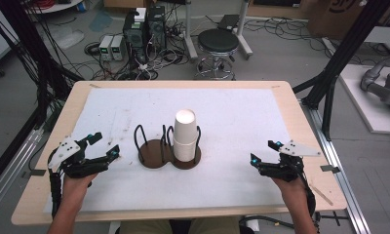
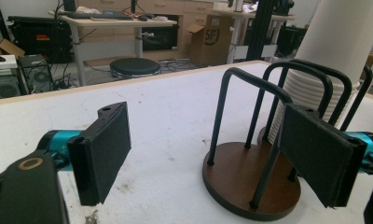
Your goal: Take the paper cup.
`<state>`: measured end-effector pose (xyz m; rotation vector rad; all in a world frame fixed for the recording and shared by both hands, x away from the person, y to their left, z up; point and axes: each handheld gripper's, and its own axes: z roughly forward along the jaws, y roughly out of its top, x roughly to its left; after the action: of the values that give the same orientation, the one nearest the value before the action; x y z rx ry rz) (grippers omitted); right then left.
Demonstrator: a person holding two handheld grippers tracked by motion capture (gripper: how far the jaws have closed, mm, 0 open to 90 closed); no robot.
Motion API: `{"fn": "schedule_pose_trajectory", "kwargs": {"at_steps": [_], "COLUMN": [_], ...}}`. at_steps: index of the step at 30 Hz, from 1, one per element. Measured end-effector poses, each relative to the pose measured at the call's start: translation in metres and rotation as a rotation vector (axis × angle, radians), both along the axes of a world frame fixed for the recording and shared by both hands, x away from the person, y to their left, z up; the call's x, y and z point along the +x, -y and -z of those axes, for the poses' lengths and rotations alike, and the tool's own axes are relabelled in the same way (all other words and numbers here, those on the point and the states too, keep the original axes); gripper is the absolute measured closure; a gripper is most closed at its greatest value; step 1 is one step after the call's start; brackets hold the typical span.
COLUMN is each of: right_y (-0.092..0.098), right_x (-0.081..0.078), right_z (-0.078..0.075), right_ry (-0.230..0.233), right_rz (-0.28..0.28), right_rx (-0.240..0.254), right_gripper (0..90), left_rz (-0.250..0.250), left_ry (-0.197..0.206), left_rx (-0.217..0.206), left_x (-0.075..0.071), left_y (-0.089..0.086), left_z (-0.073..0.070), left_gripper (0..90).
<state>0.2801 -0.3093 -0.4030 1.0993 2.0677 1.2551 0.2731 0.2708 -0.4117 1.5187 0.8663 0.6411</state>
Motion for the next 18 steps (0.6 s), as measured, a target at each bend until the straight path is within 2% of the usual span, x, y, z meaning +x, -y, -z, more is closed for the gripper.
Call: {"fn": "schedule_pose_trajectory", "kwargs": {"at_steps": [7,11,18], "right_y": [0.0018,0.0032,-0.0007], "right_x": [0.0014,0.0028,0.0061], "right_z": [0.0014,0.0020,-0.0002], "right_ry": [0.005,0.001,-0.005], "right_rz": [-0.004,-0.004,-0.021], "right_rx": [-0.001,0.001,0.026], "right_gripper": [16.2,16.2,16.2], "left_rz": [-0.005,0.000,0.006], "left_ry": [-0.006,-0.009,-0.008], "left_rx": [-0.010,-0.002,-0.002], "left_x": [0.0027,0.0049,0.0010], "left_y": [0.0016,0.0028,0.0032], "left_z": [0.0010,0.0015,0.0013], "left_gripper": [16.9,16.9,16.9]}}
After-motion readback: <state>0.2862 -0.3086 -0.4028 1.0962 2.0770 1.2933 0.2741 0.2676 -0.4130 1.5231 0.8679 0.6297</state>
